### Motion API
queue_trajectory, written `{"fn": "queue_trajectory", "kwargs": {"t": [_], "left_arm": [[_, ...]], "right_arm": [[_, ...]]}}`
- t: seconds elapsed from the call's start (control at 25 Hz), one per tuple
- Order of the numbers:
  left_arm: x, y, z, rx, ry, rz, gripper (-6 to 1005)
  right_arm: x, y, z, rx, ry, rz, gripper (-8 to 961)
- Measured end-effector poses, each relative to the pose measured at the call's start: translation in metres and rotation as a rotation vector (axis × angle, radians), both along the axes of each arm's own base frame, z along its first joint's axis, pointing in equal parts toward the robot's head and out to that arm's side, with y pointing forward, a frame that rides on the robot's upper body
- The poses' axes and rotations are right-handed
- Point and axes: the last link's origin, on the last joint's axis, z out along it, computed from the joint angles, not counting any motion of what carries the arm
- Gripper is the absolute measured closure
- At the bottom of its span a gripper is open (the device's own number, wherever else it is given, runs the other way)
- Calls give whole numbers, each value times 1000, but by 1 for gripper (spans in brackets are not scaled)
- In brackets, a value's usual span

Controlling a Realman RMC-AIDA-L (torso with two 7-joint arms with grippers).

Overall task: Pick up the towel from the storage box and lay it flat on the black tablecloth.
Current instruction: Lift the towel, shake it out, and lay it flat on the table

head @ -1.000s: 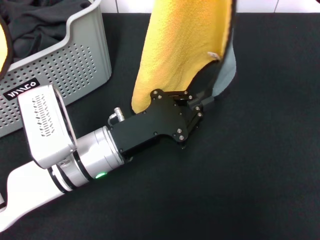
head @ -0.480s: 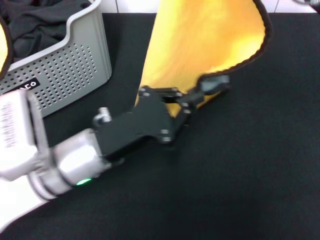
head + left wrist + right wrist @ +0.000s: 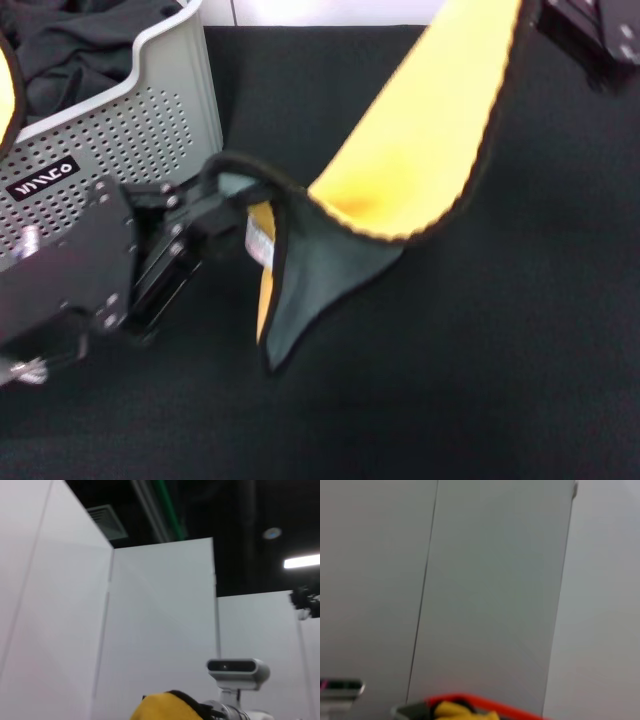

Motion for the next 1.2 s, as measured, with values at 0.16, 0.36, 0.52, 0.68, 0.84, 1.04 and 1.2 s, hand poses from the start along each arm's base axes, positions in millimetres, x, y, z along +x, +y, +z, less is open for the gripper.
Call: {"fn": "queue_trajectory", "kwargs": {"t": [0.16,0.36,0.52,0.68,0.84,1.04,1.2], "left_arm": [[-5,-3,11,-43,41,-53,977],[0,-9,14,-104,61,-124,974],[1,-20,18,-142,46,-145,971],[0,-40,26,-129,23,-167,969],[-5,-51,25,-134,15,-134,966],[-22,-33,10,-106,41,23,963],[-20,-2,-7,-124,94,82,961]], "right_arm": [[6,-34,7,12,-119,-17,938],[19,-73,11,-38,-215,-43,937],[27,-103,17,-111,-249,-42,937],[34,-121,21,-144,-264,-63,938],[61,-130,22,-184,-244,-179,938],[102,-118,15,-215,-153,-302,938],[122,-87,-2,-255,-117,-346,937]]}}
